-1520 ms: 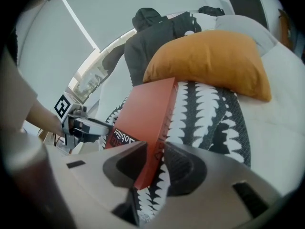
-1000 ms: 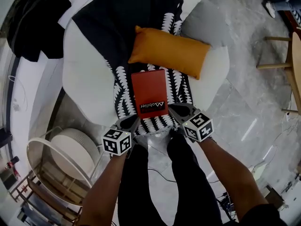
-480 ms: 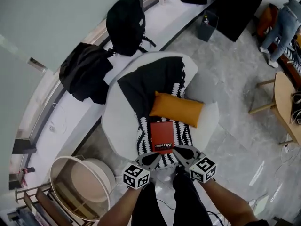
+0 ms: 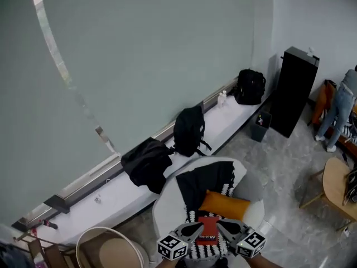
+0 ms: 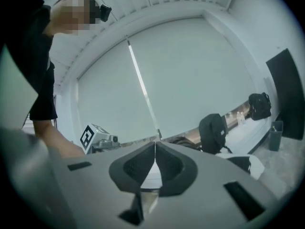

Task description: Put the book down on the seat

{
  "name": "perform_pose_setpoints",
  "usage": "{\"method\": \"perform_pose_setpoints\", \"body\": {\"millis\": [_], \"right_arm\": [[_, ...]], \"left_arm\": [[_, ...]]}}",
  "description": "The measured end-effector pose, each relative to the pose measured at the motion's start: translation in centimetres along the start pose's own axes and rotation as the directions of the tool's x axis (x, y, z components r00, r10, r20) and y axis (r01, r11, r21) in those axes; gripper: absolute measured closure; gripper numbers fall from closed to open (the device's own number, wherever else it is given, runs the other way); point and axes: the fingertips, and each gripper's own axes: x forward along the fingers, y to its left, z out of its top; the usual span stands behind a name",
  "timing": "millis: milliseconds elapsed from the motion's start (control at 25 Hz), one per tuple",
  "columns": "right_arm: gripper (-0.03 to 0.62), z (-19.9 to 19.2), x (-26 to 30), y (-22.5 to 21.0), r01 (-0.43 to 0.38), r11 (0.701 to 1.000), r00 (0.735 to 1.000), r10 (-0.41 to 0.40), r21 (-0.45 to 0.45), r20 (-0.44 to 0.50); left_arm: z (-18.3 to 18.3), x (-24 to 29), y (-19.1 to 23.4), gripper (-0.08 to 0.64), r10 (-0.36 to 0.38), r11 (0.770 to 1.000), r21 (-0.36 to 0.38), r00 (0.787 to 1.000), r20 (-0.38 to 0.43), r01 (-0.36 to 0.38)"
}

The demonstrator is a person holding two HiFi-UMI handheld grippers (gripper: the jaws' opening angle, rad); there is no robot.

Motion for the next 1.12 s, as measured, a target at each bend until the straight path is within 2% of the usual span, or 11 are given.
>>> {"method": "perform_pose_setpoints", "body": {"millis": [200, 360, 480, 680, 880, 1120], "right_arm": [[0.563, 10.0, -0.8, 2.9, -0.048, 0.996, 0.986, 0.059, -0.076, 0.156], [0.563, 14.1, -2.0, 6.0, -0.095, 0.981, 0.981, 0.12, -0.167, 0.15], [0.563, 16.9, -3.5, 7.7, -0.118, 0.973, 0.97, 0.155, -0.2, 0.185], [0.563, 19.1, -6.4, 9.2, -0.16, 0.957, 0.956, 0.211, -0.244, 0.204], [0.563, 20.9, -7.9, 11.0, -0.199, 0.935, 0.942, 0.264, -0.292, 0.205], [0.563, 22.3, -10.9, 12.2, -0.273, 0.902, 0.914, 0.352, -0.336, 0.201]], "left_arm": [[7.2, -3.2, -2.0, 0.529, 0.024, 0.996, 0.086, 0.998, 0.065, -0.03], [12.1, -5.3, -5.0, 0.529, 0.016, 0.994, 0.108, 0.992, 0.127, -0.03], [14.5, -6.8, -6.9, 0.529, 0.016, 0.988, 0.147, 0.987, 0.157, -0.039], [18.0, -8.4, -10.5, 0.529, 0.007, 0.979, 0.195, 0.973, 0.23, -0.053], [19.8, -11.2, -11.3, 0.529, 0.024, 0.96, 0.258, 0.955, 0.297, -0.105], [21.2, -15.0, -14.5, 0.529, 0.059, 0.946, 0.275, 0.927, 0.37, -0.171]]}}
